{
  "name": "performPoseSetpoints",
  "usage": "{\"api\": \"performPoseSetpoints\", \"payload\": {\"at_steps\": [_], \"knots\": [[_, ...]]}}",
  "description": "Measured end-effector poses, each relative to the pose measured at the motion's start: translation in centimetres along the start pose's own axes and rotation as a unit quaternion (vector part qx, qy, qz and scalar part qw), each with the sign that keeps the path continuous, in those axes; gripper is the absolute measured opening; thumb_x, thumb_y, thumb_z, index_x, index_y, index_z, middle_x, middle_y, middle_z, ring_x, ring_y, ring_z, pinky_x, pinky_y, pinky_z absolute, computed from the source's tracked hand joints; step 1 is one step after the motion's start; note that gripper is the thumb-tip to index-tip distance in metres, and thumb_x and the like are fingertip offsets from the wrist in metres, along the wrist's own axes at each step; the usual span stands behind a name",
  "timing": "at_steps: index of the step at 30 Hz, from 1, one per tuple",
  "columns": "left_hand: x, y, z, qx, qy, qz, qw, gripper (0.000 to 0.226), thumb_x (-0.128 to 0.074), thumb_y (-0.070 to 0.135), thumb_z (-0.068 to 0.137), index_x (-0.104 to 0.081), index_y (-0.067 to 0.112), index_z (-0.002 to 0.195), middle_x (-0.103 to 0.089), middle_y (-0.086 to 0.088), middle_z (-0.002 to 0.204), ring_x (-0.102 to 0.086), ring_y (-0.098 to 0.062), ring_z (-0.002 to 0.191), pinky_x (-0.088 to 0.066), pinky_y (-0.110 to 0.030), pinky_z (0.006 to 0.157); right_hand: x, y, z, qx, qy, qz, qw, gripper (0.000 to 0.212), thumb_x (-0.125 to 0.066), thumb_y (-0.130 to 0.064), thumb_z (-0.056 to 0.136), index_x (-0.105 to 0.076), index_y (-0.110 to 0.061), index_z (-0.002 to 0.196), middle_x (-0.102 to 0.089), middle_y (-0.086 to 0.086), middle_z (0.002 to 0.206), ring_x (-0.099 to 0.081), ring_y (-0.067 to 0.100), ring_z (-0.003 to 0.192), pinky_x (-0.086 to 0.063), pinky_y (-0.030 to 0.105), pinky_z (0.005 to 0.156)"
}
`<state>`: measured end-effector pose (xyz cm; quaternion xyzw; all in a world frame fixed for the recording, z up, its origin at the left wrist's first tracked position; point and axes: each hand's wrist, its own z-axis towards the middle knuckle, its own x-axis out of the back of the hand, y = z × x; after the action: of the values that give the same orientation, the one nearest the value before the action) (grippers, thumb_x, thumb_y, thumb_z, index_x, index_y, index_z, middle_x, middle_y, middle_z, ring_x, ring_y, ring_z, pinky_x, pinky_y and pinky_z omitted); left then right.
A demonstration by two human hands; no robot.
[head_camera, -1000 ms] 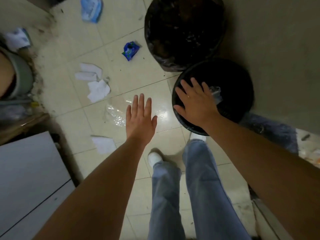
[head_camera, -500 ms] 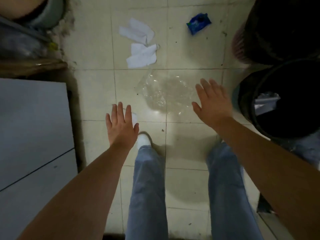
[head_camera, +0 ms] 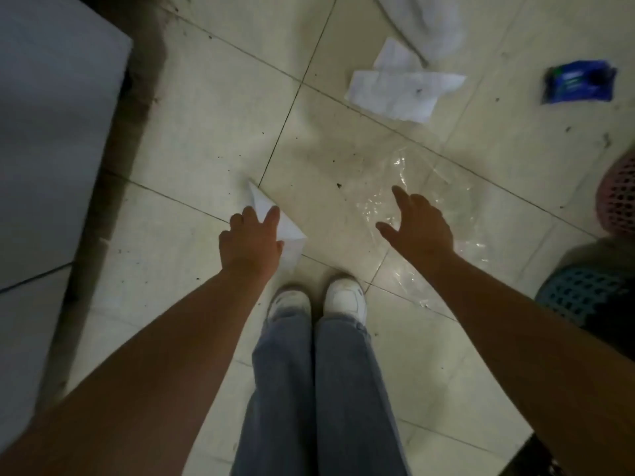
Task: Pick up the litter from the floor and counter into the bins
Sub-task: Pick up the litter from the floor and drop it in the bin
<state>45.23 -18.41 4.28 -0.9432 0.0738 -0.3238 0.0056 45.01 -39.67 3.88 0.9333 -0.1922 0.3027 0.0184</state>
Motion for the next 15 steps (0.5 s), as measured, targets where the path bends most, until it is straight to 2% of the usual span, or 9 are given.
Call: {"api": "performPoseSetpoints", "payload": {"at_steps": [2,5,7,11,15], "knots": [[-3.0,0.4,3.6,-0.01,0.002,-0.015,1.0,0.057,-0.042,0.038,0.098,-0.018,0.026,0.149,-0.044,-0.016,0.134,-0.047,-0.028,0.121,-0.049,-0.035,0.092,-2.1,-0.8,4.2,-0.013,-0.008,-0.001,1.0,0.073,-0.053,-0.039,0.089,-0.008,-0.03,0.145,-0.05,0.023,0.13,-0.052,0.04,0.116,-0.048,0.045,0.092],[-7.6,0.4,7.5,-0.018,0.01,-0.022,1.0,0.055,-0.041,0.038,0.099,-0.02,0.027,0.148,-0.043,-0.017,0.135,-0.048,-0.029,0.119,-0.05,-0.035,0.091,-5.6,-1.2,8.5,-0.031,0.02,-0.022,0.999,0.076,-0.056,-0.037,0.089,-0.004,-0.035,0.144,-0.034,0.023,0.14,-0.045,0.041,0.12,-0.048,0.046,0.092],[-9.9,0.2,9.0,-0.017,0.024,-0.025,0.999,0.048,-0.041,0.034,0.099,-0.029,0.021,0.144,-0.044,-0.017,0.134,-0.049,-0.029,0.118,-0.051,-0.036,0.089,-7.9,-1.0,10.1,-0.034,0.048,-0.009,0.998,0.072,-0.058,-0.031,0.088,-0.013,-0.032,0.144,-0.03,0.022,0.14,-0.042,0.039,0.121,-0.047,0.046,0.093],[-12.6,-0.3,10.3,-0.029,0.047,-0.067,0.996,0.031,-0.042,0.02,0.1,-0.052,0.005,0.125,-0.057,-0.018,0.119,-0.056,-0.03,0.108,-0.051,-0.036,0.083,-11.0,0.5,11.4,-0.002,0.116,0.033,0.993,0.054,-0.058,-0.015,0.088,-0.037,-0.021,0.137,-0.04,0.022,0.129,-0.044,0.036,0.115,-0.045,0.042,0.095],[-13.3,-0.9,10.4,-0.034,0.069,-0.119,0.99,0.026,-0.044,0.011,0.099,-0.059,-0.004,0.112,-0.062,-0.022,0.109,-0.059,-0.034,0.101,-0.049,-0.038,0.08,-11.9,1.3,11.9,0.034,0.17,0.084,0.981,0.039,-0.053,-0.004,0.09,-0.051,-0.011,0.128,-0.052,0.022,0.121,-0.053,0.035,0.107,-0.046,0.034,0.09]]}}
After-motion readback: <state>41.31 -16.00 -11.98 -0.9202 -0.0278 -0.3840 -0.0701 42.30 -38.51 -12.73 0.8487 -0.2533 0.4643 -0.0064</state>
